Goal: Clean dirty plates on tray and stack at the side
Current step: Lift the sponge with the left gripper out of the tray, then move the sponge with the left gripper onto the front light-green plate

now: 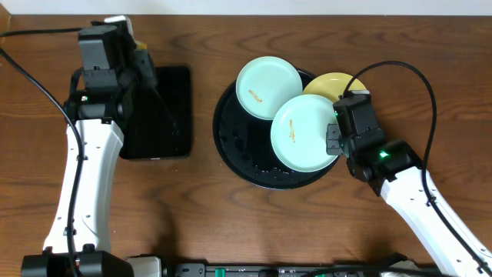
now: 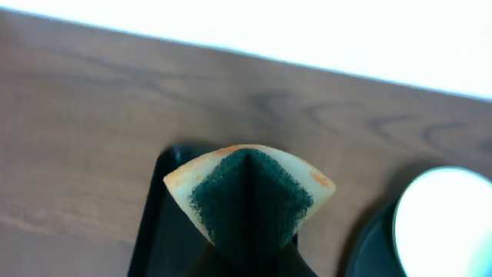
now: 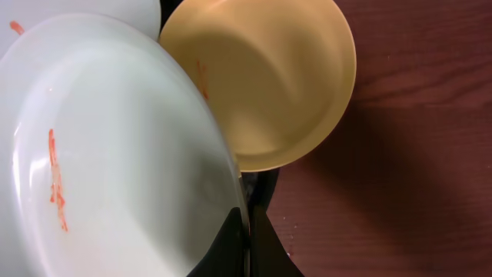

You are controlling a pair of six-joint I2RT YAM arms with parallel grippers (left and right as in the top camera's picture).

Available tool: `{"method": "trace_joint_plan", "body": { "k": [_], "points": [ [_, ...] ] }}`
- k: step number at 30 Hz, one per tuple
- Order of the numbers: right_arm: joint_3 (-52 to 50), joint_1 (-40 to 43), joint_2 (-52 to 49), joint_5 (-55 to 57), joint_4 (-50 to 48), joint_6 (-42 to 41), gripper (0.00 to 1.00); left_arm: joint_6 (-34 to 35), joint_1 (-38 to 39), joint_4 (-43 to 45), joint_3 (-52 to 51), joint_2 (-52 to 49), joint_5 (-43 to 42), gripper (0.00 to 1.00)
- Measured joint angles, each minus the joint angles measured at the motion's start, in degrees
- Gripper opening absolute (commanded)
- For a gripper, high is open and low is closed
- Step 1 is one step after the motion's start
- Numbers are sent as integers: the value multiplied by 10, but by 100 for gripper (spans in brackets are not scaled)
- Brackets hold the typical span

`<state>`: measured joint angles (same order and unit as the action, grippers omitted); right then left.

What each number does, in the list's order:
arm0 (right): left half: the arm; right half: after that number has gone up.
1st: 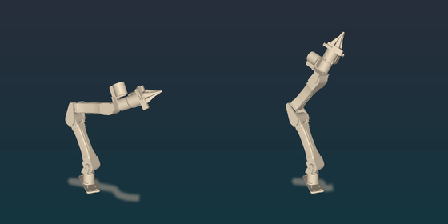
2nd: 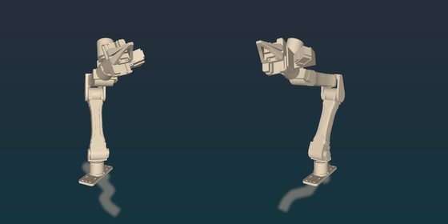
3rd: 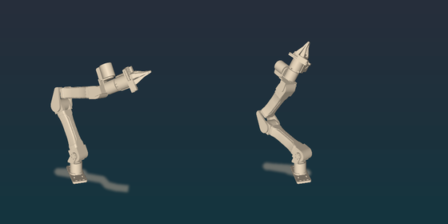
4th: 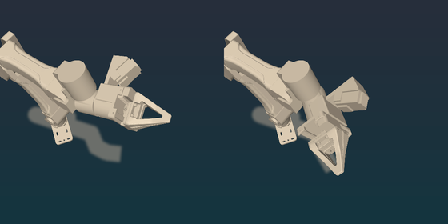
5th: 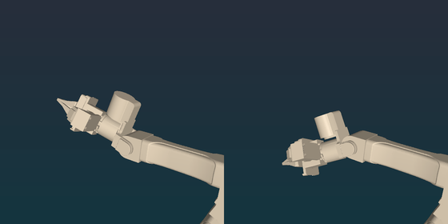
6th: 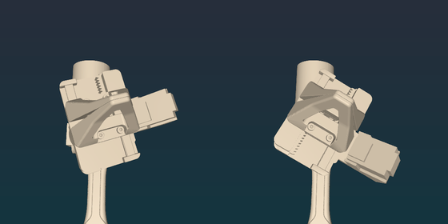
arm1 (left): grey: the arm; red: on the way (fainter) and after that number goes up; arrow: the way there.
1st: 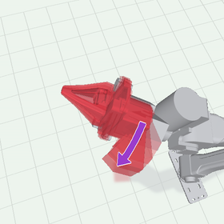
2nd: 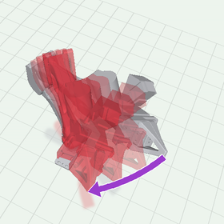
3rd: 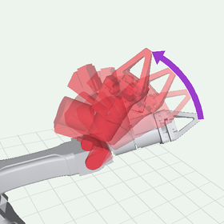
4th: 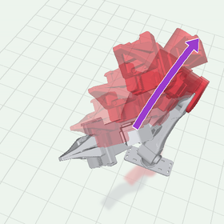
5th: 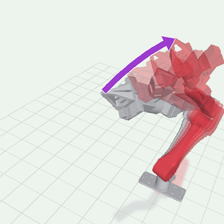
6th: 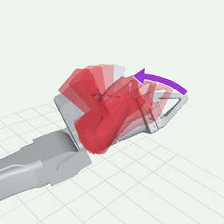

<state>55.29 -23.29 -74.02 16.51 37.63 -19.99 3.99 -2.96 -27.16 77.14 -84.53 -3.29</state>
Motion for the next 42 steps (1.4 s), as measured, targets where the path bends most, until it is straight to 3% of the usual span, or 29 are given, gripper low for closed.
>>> {"method": "trace_joint_plan", "body": {
  "k": [6,18,27,33,42],
  "points": [
    [0,0,0,0,0,-12,1,0,0,-35,0,0,-41,8],
    [0,0,0,-5,1,-41,1,-2,0,-85,0,-2,-33,7],
    [-4,0,-11,-31,9,-98,1,6,5,-108,0,-24,-199,7],
    [-28,0,-62,-79,-3,-117,1,7,60,-110,0,-42,-257,7],
    [-37,0,-119,-109,-3,-125,1,7,189,-114,0,-48,-248,7]
  ]
}}
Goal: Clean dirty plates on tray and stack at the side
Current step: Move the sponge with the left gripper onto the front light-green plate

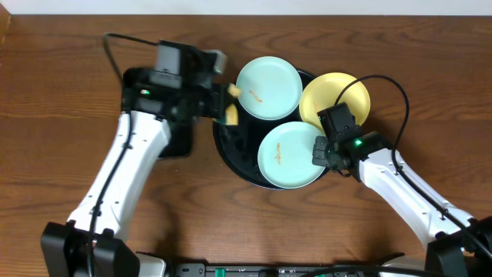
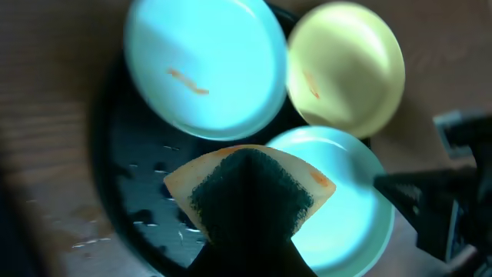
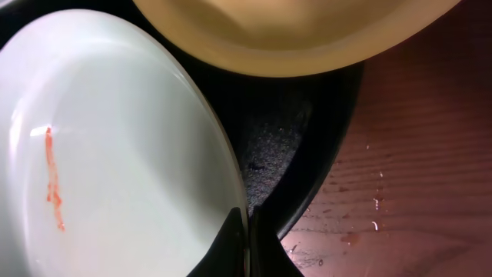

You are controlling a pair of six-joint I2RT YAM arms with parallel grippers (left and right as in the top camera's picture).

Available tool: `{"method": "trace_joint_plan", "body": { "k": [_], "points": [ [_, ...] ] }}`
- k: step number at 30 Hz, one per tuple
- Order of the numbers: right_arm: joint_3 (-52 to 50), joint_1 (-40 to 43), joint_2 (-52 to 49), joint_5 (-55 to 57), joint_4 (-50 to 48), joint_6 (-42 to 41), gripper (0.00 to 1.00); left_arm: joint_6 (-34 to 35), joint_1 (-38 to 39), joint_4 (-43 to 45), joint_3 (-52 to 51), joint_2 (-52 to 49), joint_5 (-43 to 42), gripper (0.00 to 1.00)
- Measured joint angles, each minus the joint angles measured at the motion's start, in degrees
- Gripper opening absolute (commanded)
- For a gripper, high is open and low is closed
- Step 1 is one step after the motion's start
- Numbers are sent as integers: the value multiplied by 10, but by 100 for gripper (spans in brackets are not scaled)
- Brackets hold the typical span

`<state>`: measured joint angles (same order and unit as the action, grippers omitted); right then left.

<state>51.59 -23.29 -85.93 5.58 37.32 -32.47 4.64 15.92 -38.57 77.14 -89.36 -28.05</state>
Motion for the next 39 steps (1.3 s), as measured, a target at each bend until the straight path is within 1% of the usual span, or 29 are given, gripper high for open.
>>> {"method": "trace_joint_plan", "body": {
  "k": [8,15,19,27,39],
  "points": [
    [0,0,-20,-6,7,-2,2,0,99,-15,0,-56,12,8],
    [0,0,-27,-7,7,-2,2,0,155,-15,0,-134,14,7],
    [0,0,-27,-7,7,-2,1,0,183,-15,0,-150,14,7],
    [0,0,-27,-7,7,-2,1,-4,211,0,-3,-152,19,7],
    [0,0,-27,-7,8,-2,2,-6,214,93,-84,-160,24,8]
  ]
}}
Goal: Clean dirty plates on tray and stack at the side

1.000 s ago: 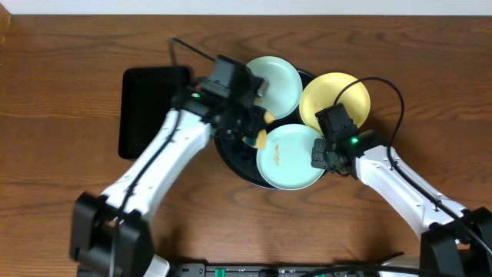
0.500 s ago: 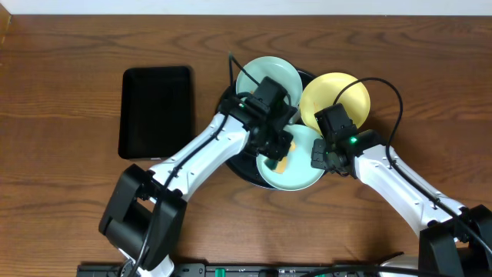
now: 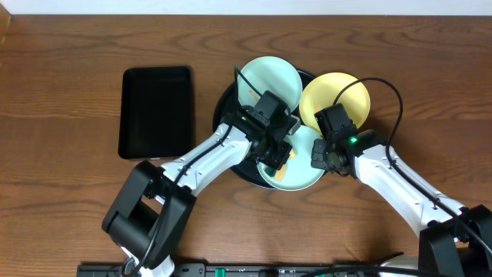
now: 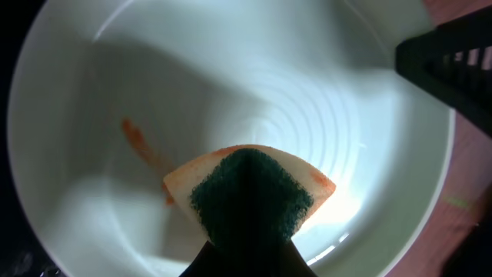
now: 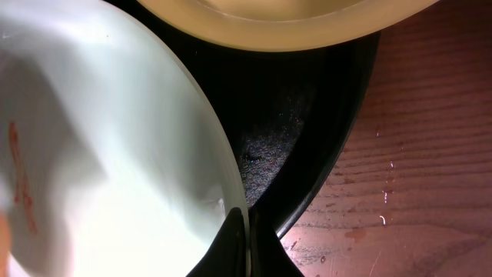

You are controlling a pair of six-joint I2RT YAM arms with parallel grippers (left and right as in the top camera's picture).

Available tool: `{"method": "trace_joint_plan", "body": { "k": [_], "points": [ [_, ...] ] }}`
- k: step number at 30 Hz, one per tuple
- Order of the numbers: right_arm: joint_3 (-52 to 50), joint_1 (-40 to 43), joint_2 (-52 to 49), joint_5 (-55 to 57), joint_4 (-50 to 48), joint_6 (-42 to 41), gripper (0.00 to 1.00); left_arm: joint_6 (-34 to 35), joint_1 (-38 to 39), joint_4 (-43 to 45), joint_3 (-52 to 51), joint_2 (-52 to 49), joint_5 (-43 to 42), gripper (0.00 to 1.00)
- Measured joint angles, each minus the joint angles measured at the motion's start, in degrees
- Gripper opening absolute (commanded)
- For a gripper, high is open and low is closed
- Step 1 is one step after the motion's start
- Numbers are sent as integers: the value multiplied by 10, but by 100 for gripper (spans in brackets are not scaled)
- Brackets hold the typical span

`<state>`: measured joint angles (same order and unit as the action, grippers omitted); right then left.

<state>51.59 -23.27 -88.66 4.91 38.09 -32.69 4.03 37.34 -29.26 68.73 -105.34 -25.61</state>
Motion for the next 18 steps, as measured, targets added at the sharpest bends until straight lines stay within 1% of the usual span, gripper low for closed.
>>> {"method": "trace_joint_plan", "body": {
  "k": [8,13,18],
  "points": [
    [0,0,0,0,3,0,1,1,1,74,-42,0,-11,7],
    [0,0,0,0,3,0,1,5,1,140,-83,0,-13,8],
    [0,1,0,0,3,0,2,5,1,166,-92,0,-15,8]
  ]
}}
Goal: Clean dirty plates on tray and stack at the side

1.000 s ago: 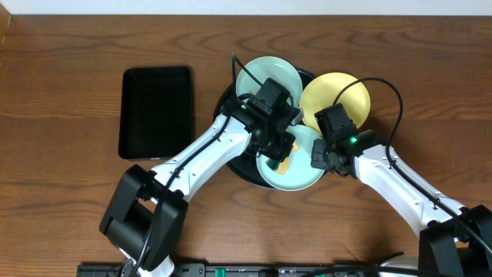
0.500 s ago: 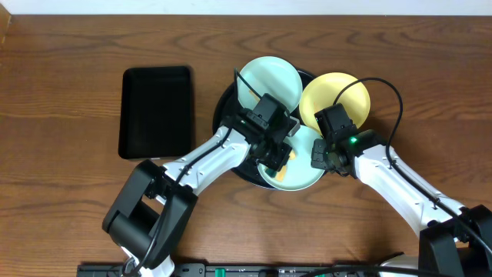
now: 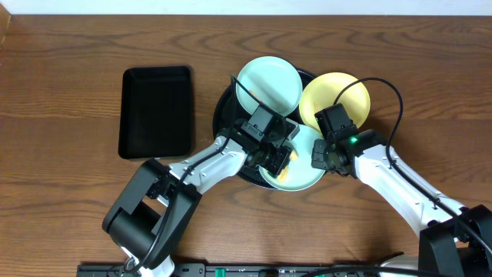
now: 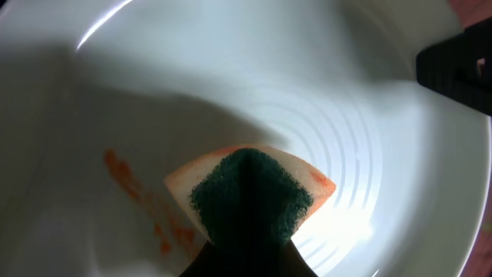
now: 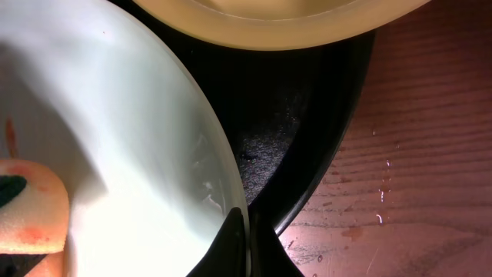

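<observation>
A round black tray (image 3: 231,146) carries two pale green plates and a yellow plate (image 3: 336,96). The near green plate (image 3: 301,178) has an orange smear (image 4: 134,192). My left gripper (image 4: 247,258) is shut on a folded yellow-and-green sponge (image 4: 250,192), which sits inside that plate beside the smear. My right gripper (image 5: 247,231) is shut on the same plate's right rim (image 5: 223,161). The far green plate (image 3: 269,86) lies untouched at the tray's back. The sponge (image 5: 27,208) also shows in the right wrist view.
A black rectangular tray (image 3: 156,110) lies on the wooden table (image 3: 61,177) at the left. Water drops (image 5: 380,192) spot the wood right of the round tray.
The sponge in my left gripper has come lower and closer to the orange smear in the near plate. It now shows in the right wrist view. My right gripper has kept its hold.
At first my left gripper held the sponge over the rectangular tray while the right held the near green plate's rim. Then the left was above the round tray's left side, then inside the held plate, and now the sponge sits by the smear.
</observation>
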You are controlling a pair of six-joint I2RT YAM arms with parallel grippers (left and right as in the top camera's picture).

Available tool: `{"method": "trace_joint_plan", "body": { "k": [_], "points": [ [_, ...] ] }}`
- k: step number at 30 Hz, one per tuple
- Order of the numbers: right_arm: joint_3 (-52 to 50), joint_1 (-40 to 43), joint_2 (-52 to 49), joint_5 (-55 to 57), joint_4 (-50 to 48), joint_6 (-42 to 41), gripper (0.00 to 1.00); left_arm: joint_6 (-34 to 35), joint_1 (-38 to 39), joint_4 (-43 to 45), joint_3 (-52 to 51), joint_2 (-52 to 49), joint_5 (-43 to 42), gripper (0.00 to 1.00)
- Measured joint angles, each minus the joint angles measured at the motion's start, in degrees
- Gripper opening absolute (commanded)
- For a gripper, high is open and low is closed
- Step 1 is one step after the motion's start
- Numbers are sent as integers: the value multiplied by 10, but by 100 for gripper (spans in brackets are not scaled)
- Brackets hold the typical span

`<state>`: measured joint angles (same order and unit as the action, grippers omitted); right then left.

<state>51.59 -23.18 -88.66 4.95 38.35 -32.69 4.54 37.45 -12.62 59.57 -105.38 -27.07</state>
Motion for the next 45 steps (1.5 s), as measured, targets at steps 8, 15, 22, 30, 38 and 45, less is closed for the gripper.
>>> {"method": "trace_joint_plan", "body": {
  "k": [8,15,22,30,38,45],
  "points": [
    [0,1,0,-3,2,0,1,0,2,16,0,0,4,8],
    [0,1,0,-3,5,0,1,0,2,31,0,-13,4,8],
    [0,1,0,0,8,0,1,-1,2,57,0,-19,20,8],
    [0,1,0,0,9,3,1,-16,2,76,0,-19,47,8],
    [0,1,0,0,9,3,1,-37,2,97,0,-24,53,8],
    [0,1,0,0,9,3,1,-53,2,120,0,-39,53,8]
  ]
}}
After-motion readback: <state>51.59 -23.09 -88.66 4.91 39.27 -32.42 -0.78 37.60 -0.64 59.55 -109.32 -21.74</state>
